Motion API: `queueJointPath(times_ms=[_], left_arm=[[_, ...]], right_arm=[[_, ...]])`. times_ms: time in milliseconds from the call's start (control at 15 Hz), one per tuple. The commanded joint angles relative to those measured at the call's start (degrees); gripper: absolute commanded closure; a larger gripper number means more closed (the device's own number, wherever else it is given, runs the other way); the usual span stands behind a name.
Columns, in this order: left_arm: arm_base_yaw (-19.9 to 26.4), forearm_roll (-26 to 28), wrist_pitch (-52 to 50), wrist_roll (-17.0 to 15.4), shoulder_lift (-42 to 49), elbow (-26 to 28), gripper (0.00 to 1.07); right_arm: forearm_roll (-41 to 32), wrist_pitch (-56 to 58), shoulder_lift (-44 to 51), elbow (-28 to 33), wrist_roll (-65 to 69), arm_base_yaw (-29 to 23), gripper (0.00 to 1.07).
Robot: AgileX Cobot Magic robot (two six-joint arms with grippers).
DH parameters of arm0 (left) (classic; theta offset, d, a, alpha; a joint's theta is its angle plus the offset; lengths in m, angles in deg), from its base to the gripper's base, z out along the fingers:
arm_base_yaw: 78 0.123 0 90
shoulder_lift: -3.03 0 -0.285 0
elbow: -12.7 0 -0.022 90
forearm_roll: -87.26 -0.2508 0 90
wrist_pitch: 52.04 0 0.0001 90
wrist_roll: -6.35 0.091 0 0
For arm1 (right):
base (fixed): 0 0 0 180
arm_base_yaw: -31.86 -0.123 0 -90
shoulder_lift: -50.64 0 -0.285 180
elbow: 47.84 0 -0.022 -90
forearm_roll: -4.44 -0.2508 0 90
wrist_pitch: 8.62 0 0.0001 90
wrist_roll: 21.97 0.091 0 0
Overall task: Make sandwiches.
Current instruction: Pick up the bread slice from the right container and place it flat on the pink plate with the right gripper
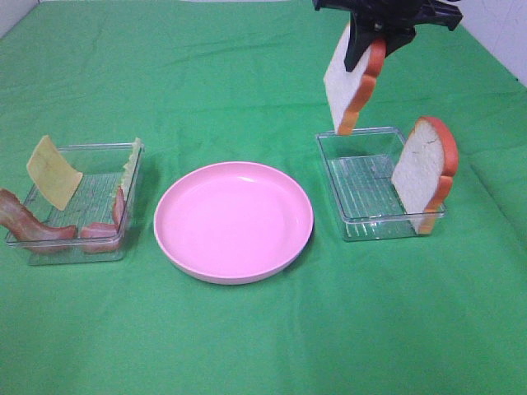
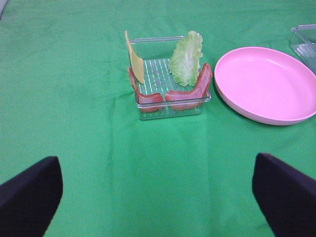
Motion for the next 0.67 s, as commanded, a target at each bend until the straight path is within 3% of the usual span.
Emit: queueJointPath(times_ms=[67,133,267,400,533,667], left_arm=[[-0.3,0.3,-0.2,-0.2,1.0,-0.2,0.09],[-0.3,0.3,-0.2,-0.2,1.0,-0.2,0.09],[-0.3,0.3,-0.2,-0.2,1.0,-0.2,0.09],[-0.3,0.3,-0.2,-0.2,1.0,-0.2,0.09],[-0.3,0.3,-0.2,-0.2,1.0,-0.2,0.09],[-0.3,0.2,-0.2,-0.2,1.0,-0.2,0.09]], right_arm=[[-8.3,6.1,2.9,0.7,-2.6,0.0,1.07],[-15.3,4.1,5.1,5.2,-5.6,0.0,1.07],[-21.7,-1.1,7.6,11.5,-7.9,0.0,1.07],[-30.1,-8.3,10.4,21.8,-13.0,0.0,1.07],[-43.4,-13.3,11.6,31.2,-21.3,0.0,1.07],[-52.3,-16.9,11.6,36.6,-27.7,0.0,1.07]])
